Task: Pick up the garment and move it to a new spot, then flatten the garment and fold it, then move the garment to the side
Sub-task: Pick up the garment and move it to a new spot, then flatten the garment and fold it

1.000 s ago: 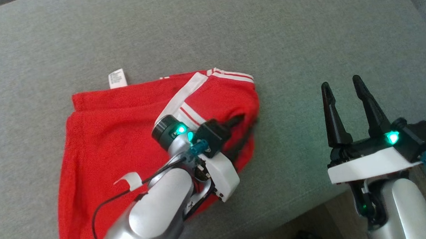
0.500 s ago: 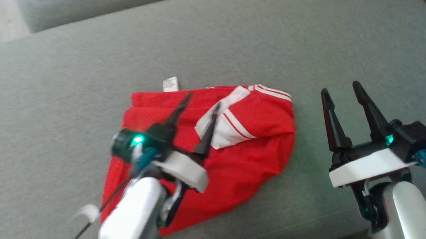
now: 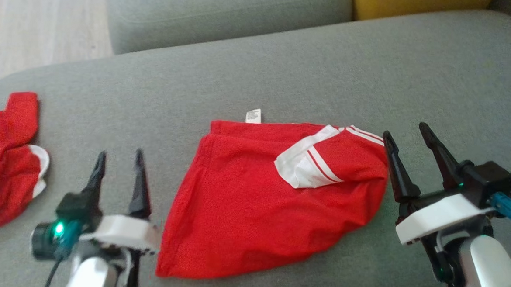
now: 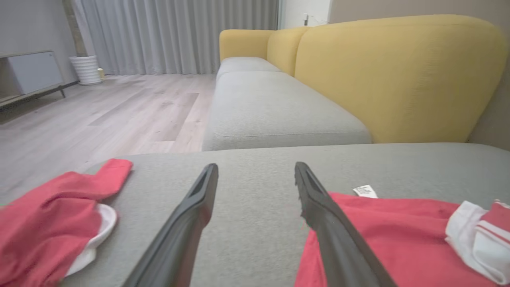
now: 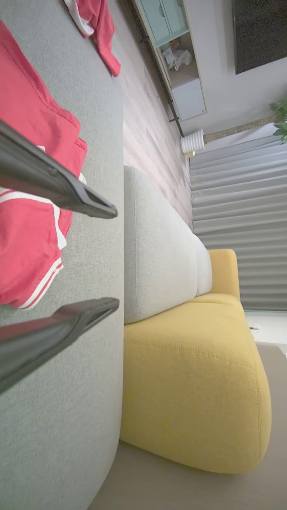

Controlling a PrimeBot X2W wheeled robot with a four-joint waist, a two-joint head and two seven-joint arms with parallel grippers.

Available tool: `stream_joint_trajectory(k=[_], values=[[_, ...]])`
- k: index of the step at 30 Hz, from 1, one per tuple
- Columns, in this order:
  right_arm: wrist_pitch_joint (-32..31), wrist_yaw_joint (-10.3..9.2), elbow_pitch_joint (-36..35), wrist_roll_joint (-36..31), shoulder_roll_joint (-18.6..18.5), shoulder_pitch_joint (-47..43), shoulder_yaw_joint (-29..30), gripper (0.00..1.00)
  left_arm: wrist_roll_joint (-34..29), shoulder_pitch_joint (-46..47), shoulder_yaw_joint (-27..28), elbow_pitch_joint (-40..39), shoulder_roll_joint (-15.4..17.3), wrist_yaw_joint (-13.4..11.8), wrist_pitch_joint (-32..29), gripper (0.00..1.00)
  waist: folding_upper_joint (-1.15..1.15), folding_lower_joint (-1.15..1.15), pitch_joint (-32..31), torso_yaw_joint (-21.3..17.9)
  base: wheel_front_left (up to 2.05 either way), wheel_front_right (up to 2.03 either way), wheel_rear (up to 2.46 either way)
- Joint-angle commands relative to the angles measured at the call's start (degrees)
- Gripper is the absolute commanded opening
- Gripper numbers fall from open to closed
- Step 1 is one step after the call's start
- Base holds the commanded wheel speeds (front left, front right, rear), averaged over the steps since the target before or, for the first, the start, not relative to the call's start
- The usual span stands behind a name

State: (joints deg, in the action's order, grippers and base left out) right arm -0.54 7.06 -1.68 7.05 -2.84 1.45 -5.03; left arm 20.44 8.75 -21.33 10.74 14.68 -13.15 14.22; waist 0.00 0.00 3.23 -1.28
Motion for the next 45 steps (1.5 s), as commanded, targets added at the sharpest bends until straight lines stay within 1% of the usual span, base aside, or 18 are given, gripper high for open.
stream_joint_trajectory(k=[1, 4, 15, 27, 45], values=[[-0.17, 0.43, -1.75, -0.36, -0.75, 0.75, -1.19, 1.0, 0.62, 0.85, 3.08, -2.38, 2.34, -0.1, 0.63, 1.0, 0.0, 0.0, -1.14, 0.94, 0.0, 0.0, 0.0], [-0.51, 0.43, -1.39, -0.91, -0.88, -0.09, -1.23, 1.0, 0.96, -1.6, 4.04, -2.91, 4.34, -0.26, 0.31, 1.0, 0.0, 0.0, -2.1, 1.29, 0.0, 0.0, 0.0], [-1.96, 0.43, -1.47, -1.88, -0.89, -3.79, 0.16, 1.0, 1.34, -7.2, 3.24, -8.64, 7.02, -0.16, -2.36, 1.0, 0.0, 0.0, -4.54, 1.49, 0.0, 0.0, 0.0], [-2.83, 0.43, -2.37, -2.21, -0.73, -4.84, 0.53, 1.0, 0.92, -9.34, 2.61, -10.82, 7.86, -1.54, -3.72, 1.0, 0.0, 0.0, -5.25, 1.49, 0.0, 0.0, 0.0], [-3.32, 0.43, -1.83, -1.83, -0.63, -4.19, -0.41, 1.0, 1.33, -8.54, 2.61, -10.03, 7.9, -2.26, -3.3, 1.0, 0.0, 0.0, -4.69, 1.56, 0.0, 0.0, 0.0]])
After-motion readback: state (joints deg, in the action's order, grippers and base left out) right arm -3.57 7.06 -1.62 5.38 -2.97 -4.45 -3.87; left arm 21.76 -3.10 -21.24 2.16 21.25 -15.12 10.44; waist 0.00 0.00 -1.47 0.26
